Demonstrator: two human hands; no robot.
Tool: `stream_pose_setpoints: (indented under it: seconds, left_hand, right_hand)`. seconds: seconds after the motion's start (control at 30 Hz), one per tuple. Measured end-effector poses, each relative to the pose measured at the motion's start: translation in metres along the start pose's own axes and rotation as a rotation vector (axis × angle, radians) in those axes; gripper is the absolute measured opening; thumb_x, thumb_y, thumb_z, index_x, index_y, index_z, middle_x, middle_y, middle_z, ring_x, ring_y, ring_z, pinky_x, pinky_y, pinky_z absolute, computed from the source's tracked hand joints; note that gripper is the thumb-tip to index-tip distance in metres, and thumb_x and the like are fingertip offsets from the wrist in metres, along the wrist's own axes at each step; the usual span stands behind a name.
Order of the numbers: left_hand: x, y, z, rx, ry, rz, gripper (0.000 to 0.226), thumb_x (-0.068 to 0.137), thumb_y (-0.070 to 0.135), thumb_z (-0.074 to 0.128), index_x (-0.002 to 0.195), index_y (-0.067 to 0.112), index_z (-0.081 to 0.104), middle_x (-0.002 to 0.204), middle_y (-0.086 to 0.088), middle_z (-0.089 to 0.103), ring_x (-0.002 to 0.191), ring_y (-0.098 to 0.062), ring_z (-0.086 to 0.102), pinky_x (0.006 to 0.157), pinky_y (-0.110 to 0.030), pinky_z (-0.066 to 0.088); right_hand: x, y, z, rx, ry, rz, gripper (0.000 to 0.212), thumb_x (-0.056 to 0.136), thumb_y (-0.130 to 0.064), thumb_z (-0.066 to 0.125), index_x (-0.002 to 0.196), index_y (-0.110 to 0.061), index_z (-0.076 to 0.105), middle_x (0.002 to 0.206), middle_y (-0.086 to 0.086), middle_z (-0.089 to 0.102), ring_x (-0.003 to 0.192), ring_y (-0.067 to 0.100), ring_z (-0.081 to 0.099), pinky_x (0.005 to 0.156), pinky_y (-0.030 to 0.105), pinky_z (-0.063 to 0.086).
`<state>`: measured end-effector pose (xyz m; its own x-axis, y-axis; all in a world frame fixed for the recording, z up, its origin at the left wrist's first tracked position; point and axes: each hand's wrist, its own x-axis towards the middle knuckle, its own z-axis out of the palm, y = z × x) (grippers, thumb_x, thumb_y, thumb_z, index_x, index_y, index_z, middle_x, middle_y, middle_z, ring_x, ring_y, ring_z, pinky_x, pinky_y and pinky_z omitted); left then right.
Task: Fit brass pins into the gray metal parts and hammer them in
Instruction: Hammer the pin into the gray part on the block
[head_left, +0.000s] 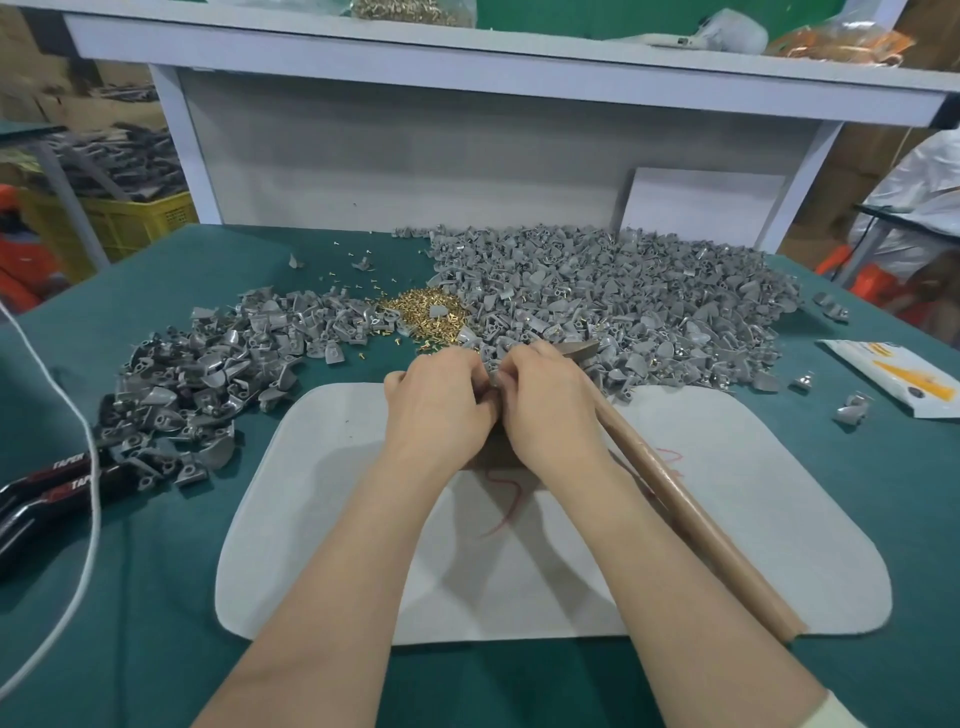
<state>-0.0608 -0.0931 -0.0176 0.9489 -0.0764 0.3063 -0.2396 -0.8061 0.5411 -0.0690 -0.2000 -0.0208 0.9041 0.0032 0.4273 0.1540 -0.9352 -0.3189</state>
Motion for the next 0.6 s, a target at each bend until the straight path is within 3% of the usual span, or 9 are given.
stream_pose_setpoints:
  seconds: [0.1,0.23,0.4,0.5,0.6]
  left_hand:
    - [0.001,-0.001,0.001,-0.010,0.010,-0.004,0.014,0.086,0.027,0.061,0.075,0.026,0.053,0.079,0.009,0.054,0.097,-0.023,0.055,0.080,-0.031,0.026]
    - [0.001,-0.002,0.000,0.006,0.010,0.011,0.013,0.087,0.028,0.061,0.076,0.029,0.054,0.078,0.011,0.051,0.098,-0.022,0.055,0.082,-0.032,0.027]
    - [0.000,-0.002,-0.001,0.001,-0.006,0.025,0.012,0.087,0.025,0.061,0.079,0.028,0.053,0.090,0.004,0.062,0.103,-0.025,0.054,0.087,-0.034,0.031]
    - [-0.001,-0.002,-0.002,0.004,-0.011,0.029,0.012,0.087,0.024,0.061,0.079,0.027,0.052,0.096,0.002,0.065,0.105,-0.026,0.054,0.087,-0.034,0.032]
    - [-0.001,-0.002,-0.002,0.003,-0.007,0.026,0.012,0.087,0.025,0.060,0.079,0.029,0.053,0.096,0.005,0.065,0.105,-0.024,0.054,0.085,-0.033,0.030]
  right_hand:
    - [0.003,0.008,-0.005,0.161,-0.013,0.006,0.011,0.090,-0.014,0.056,0.091,-0.009,0.066,0.088,-0.002,0.055,0.091,0.022,0.055,0.082,0.028,0.036]
    - [0.007,0.016,-0.006,0.229,-0.059,0.035,0.010,0.089,-0.018,0.059,0.089,-0.016,0.070,0.087,-0.003,0.063,0.085,0.015,0.057,0.073,0.018,0.035]
    - [0.009,0.015,-0.002,0.159,-0.025,-0.051,0.011,0.090,-0.014,0.057,0.091,-0.011,0.068,0.083,-0.004,0.048,0.083,0.018,0.049,0.076,0.028,0.036]
    - [0.008,0.013,0.000,0.144,-0.021,-0.057,0.011,0.090,-0.012,0.056,0.092,-0.009,0.067,0.087,0.000,0.051,0.088,0.023,0.052,0.079,0.033,0.039]
    - [0.006,0.015,0.000,0.209,-0.018,-0.028,0.010,0.089,-0.013,0.058,0.089,-0.010,0.067,0.084,-0.001,0.054,0.087,0.021,0.054,0.077,0.027,0.037]
